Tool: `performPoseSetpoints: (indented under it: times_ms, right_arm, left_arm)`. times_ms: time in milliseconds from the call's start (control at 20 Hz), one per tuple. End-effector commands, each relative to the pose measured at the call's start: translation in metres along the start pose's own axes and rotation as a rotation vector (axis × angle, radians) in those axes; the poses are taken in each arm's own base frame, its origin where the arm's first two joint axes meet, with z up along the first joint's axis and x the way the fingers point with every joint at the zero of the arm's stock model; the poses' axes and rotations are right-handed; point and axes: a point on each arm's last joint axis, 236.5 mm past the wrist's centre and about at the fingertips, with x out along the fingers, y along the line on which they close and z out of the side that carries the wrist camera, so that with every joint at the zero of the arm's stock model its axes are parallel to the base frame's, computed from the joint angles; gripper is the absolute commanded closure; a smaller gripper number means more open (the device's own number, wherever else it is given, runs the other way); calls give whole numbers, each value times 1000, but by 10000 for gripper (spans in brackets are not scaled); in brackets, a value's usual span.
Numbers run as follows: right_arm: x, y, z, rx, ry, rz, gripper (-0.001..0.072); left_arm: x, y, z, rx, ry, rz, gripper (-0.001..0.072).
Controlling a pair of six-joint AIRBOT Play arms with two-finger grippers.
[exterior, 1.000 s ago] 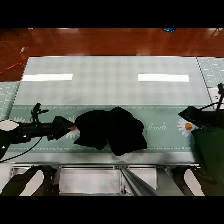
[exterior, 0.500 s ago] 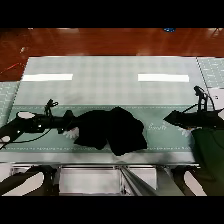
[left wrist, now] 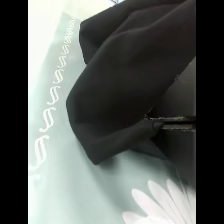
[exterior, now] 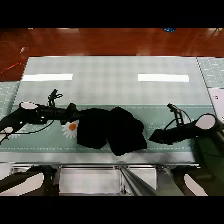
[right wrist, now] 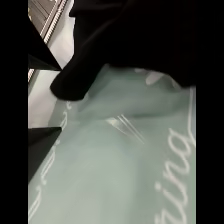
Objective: Fold the shirts.
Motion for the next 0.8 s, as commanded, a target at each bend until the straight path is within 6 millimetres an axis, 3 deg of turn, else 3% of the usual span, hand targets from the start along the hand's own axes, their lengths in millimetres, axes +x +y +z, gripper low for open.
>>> performPoseSetpoints:
  times_ms: [0, 250, 300, 400, 450, 550, 600, 650, 750]
  right_arm:
    - [27, 27, 6, -15, -26, 62, 304]
    - [62, 52, -3, -40, 45, 131, 312]
    - [65, 58, -2, -50, 43, 140, 379]
    - [63, 69, 6, -118, 34, 146, 689]
    - [54, 76, 15, -153, 17, 152, 689]
    - [16, 90, 49, -239, -64, 135, 690]
    - [-14, 93, 74, -269, -135, 101, 690]
    - [-57, 95, 102, -295, -228, 48, 690]
    - [-161, 104, 152, -323, -457, -34, 690]
  left_arm:
    - [0, -3, -3, 9, 15, -8, 686]
    - [1, -3, -3, 10, 16, -8, 686]
    - [1, -4, -3, 10, 16, -8, 686]
    - [-1, -10, 0, 12, 8, -21, 686]
    - [-5, -23, 6, 15, -8, -55, 686]
    - [-29, -64, 33, 117, -100, -109, 686]
    - [-50, -94, 50, 193, -170, -140, 686]
    - [-81, -131, 69, 276, -259, -177, 686]
    - [-150, -205, 93, 446, -437, -245, 686]
